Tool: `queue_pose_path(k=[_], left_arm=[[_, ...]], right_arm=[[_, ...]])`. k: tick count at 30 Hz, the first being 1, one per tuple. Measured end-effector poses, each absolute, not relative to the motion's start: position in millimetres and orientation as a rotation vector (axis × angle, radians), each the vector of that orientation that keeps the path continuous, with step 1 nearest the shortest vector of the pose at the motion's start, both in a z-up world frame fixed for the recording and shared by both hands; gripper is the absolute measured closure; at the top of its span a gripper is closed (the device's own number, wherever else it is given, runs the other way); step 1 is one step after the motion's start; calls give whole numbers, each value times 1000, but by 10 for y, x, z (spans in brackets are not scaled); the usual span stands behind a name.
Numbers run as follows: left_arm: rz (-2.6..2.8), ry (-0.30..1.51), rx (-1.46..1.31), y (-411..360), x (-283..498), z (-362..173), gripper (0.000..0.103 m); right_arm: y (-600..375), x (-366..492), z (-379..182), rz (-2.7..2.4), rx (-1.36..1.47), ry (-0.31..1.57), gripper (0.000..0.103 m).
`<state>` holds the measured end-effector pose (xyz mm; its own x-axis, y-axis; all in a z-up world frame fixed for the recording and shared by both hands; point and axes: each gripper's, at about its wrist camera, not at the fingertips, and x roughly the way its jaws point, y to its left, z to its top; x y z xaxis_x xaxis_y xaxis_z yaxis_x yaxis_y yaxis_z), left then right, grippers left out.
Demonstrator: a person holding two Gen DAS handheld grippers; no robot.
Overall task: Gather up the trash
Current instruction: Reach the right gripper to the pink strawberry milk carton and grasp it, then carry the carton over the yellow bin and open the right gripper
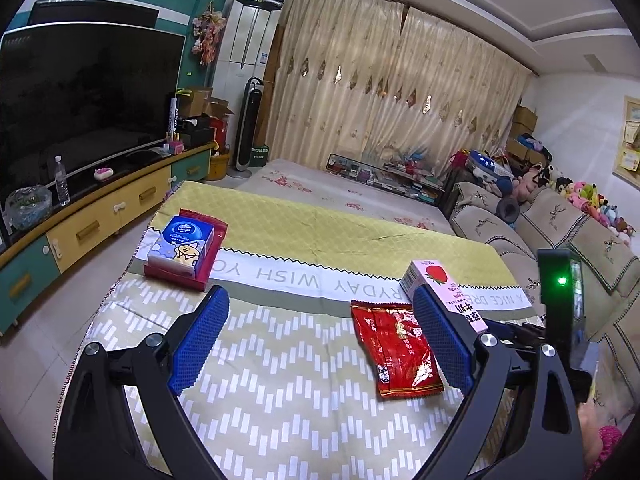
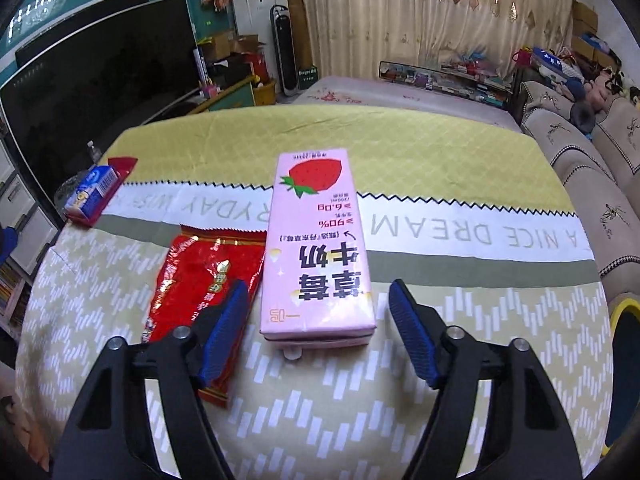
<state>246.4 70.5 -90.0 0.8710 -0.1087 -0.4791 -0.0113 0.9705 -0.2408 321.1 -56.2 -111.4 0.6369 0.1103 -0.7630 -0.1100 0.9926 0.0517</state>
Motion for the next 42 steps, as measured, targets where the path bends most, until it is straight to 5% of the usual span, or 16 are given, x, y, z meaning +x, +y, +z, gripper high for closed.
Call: queue_pose_path(k=[4,33,42], left_arm=[[-56,516,-237,681,2465,-911,11],[-81,537,-185,550,2518,-1000,11],[-89,550,-165,493,2533,-1030,11]], right_arm=[[-560,3258,-1169,126,7,880,54],[-2137,1830,-269,-54,240,610,56],[-3279,1457,-540,-409,320,605,56]])
